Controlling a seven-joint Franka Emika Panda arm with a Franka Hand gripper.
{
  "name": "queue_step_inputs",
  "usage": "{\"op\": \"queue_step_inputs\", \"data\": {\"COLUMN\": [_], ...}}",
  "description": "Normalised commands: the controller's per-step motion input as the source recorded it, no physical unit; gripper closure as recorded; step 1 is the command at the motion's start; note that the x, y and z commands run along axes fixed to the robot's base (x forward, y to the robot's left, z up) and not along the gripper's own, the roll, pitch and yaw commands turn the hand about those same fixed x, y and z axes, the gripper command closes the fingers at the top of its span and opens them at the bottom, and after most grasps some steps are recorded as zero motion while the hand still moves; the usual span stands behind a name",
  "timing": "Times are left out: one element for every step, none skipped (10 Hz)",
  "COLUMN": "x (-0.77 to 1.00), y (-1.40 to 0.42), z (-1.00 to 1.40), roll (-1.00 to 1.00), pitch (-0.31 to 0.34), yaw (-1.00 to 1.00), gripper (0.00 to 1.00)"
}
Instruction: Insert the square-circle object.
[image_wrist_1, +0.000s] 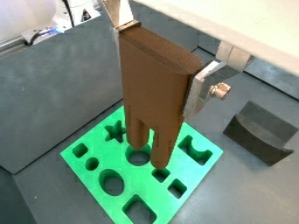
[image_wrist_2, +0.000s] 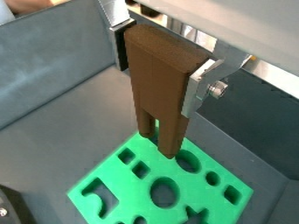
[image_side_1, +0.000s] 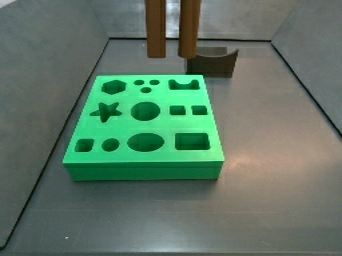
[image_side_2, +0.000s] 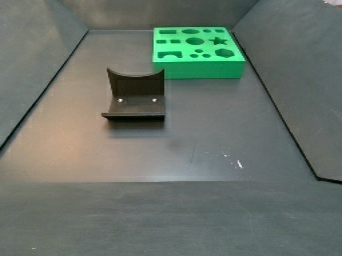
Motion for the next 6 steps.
{"op": "queue_step_inputs", "data": {"x": [-0.81,-0.82,-0.74,-0.59,-0.63,-0.99], "y": [-0.43,-0.45,-0.37,-0.32,-0.37,-0.32], "z": [-0.63,-0.59,-0.57,-0.58,-0.76,-0.76], "roll": [-0.04,-0.04,-0.06,-0.01,0.00,0.00], "pitch": [0.000,0.000,-0.039,-0.047,-0.054,-0.081], "yaw": [0.13,0.14,0.22,0.28,0.28,0.09], "gripper": [1.00,1.00,1.00,1.00,1.00,1.00]}}
